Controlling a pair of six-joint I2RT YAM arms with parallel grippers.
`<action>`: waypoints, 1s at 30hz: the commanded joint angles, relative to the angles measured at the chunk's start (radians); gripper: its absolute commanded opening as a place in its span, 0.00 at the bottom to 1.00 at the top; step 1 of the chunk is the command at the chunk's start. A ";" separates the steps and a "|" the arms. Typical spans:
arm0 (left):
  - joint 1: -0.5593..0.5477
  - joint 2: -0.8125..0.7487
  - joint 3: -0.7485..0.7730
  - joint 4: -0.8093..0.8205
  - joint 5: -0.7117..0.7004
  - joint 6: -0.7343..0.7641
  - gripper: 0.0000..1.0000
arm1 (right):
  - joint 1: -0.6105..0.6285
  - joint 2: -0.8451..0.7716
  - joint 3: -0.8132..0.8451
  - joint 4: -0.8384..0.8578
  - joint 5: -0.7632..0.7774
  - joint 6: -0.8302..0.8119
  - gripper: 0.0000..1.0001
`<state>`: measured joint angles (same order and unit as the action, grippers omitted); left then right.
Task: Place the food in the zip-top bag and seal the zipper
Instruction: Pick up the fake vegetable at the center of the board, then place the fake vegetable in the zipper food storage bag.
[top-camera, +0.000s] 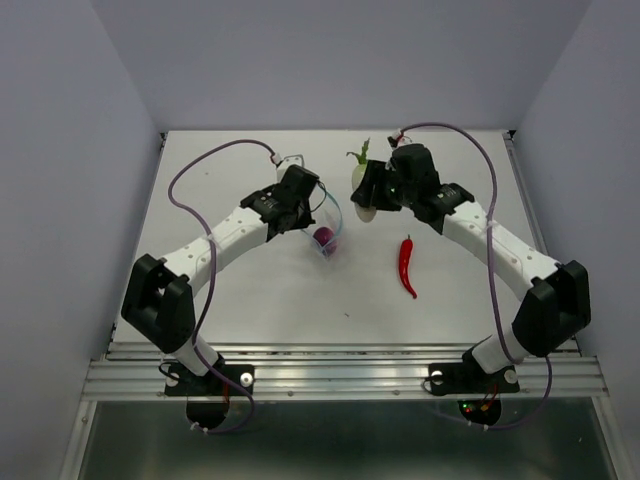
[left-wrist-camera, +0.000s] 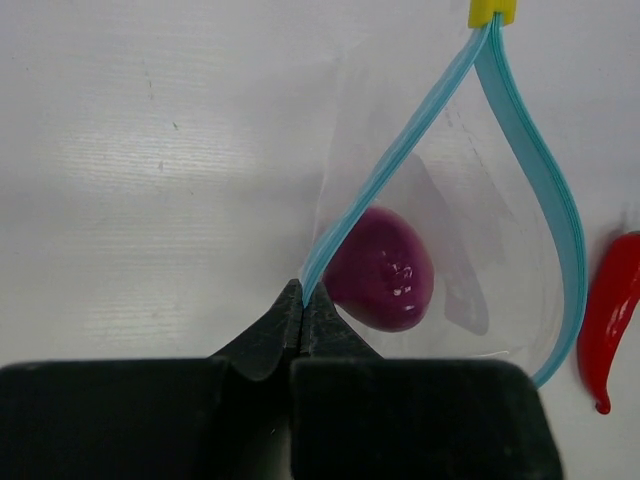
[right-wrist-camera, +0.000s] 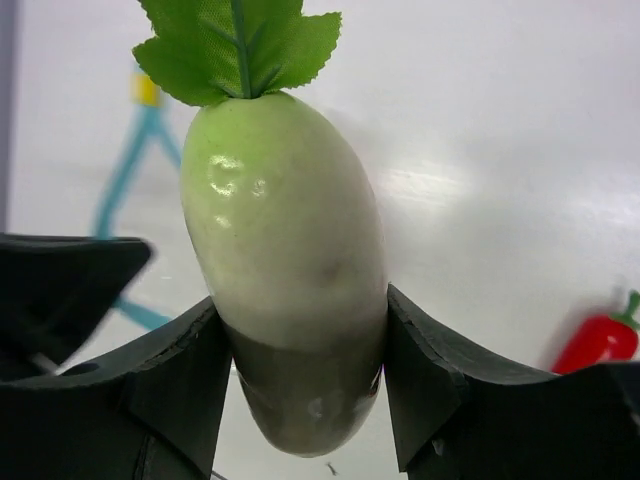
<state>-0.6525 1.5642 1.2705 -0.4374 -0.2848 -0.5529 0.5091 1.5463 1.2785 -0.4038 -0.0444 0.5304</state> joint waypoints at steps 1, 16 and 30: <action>0.004 0.005 0.052 0.012 0.006 0.004 0.00 | 0.083 -0.042 0.117 0.112 -0.129 -0.058 0.42; 0.004 0.008 0.081 -0.038 -0.013 -0.087 0.00 | 0.256 0.127 0.202 0.034 0.219 0.072 0.50; 0.004 -0.056 0.027 0.043 0.097 -0.104 0.00 | 0.266 0.187 0.168 0.026 0.290 0.148 0.56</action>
<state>-0.6151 1.6184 1.2922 -0.5129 -0.2951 -0.6224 0.7788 1.6619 1.4635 -0.3252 0.1074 0.6525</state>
